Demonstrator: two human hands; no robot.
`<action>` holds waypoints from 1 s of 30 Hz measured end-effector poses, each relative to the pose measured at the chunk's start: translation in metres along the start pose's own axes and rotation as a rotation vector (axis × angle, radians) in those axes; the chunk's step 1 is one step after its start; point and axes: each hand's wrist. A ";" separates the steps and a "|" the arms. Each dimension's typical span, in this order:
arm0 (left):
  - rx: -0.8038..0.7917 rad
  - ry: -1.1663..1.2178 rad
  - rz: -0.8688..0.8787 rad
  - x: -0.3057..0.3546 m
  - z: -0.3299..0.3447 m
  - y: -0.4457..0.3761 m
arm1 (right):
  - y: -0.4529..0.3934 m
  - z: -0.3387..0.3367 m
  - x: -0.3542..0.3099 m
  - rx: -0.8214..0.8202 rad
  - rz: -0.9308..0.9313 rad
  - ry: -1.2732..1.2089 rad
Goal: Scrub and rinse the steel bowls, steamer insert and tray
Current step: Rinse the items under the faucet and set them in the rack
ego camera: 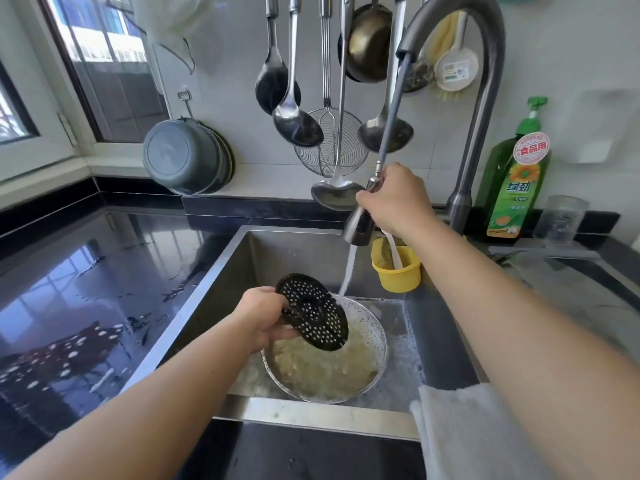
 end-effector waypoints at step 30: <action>-0.208 -0.143 0.011 0.013 0.006 -0.007 | 0.006 -0.019 -0.005 -0.183 0.058 -0.088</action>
Point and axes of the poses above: each hand's wrist, its own y-axis away from the middle knuckle, its own z-axis out of the palm, x = y × z, and after that the axes turned 1 degree about -y, right-handed
